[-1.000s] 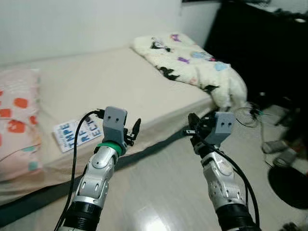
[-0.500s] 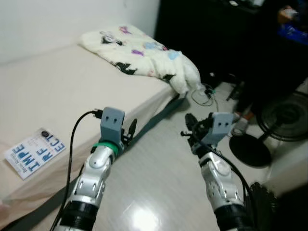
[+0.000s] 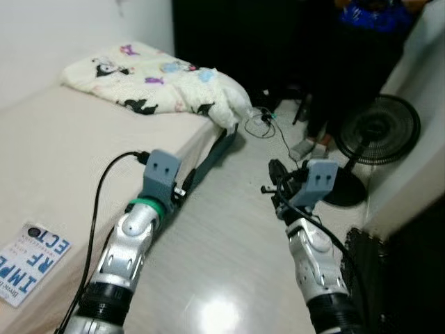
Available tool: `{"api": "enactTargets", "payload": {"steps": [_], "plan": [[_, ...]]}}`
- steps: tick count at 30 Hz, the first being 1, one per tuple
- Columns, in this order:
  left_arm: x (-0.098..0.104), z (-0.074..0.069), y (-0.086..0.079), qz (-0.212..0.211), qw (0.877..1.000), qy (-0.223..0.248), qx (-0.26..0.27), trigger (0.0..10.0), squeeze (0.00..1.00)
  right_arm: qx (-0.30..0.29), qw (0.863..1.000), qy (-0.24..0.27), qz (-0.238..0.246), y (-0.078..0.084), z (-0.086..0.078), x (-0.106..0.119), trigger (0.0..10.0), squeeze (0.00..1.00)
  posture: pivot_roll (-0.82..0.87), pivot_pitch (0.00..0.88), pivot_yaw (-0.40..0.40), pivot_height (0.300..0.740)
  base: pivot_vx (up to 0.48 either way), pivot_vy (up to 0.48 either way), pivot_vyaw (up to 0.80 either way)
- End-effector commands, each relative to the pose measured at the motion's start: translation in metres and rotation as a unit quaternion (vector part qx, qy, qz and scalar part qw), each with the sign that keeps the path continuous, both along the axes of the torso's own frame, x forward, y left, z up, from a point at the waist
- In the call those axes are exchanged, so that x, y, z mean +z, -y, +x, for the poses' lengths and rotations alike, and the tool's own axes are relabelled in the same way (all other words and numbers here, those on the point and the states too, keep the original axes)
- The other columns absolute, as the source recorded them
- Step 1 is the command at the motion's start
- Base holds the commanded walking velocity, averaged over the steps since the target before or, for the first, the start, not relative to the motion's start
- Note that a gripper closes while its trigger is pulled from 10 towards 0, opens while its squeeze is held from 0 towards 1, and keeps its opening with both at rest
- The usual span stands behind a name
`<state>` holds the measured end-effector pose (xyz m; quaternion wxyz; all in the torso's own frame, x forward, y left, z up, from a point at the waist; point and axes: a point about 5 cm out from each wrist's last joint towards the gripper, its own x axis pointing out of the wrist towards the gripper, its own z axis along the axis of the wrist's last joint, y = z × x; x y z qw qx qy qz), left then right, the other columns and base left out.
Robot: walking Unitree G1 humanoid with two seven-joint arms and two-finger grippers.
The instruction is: Clean up the room
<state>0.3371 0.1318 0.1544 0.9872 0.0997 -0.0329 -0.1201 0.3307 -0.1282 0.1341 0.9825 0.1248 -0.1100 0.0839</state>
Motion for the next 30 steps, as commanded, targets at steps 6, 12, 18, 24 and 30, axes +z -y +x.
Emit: {"api": "enactTargets", "payload": {"steps": [6,12,18,24,30], "plan": [[-0.0073,-0.0021,0.0069,-0.007,1.000,-0.012,-0.007,10.0,0.00,-0.003,1.000,-0.005,-0.006,0.0038,-0.0032,-0.0044,10.0,0.00,0.02,0.014,0.048,0.740,0.000,0.000,-0.80],[-0.0095,-0.0045,0.0106,-0.009,1.000,-0.013,-0.012,10.0,0.00,-0.003,1.000,-0.007,-0.010,0.0047,-0.0016,-0.0052,10.0,0.00,0.02,0.011,0.046,0.740,0.000,0.000,-0.80],[-0.0103,-0.0040,0.0105,-0.009,1.000,-0.013,-0.012,10.0,0.00,-0.001,1.000,-0.007,-0.008,0.0015,-0.0016,-0.0055,10.0,0.00,0.02,0.006,0.042,0.740,0.000,0.000,-0.80],[-0.0119,-0.0041,0.0107,-0.009,1.000,-0.013,-0.008,10.0,0.00,0.002,1.000,-0.009,-0.012,0.0024,-0.0022,-0.0061,10.0,0.00,0.01,0.002,0.035,0.740,0.000,0.000,-0.80],[-0.0135,-0.0035,0.0100,-0.001,1.000,-0.008,0.004,10.0,0.00,0.000,1.000,-0.004,-0.018,0.0036,-0.0011,-0.0038,10.0,0.00,0.01,0.000,0.030,0.740,0.151,0.000,-0.26]]}}
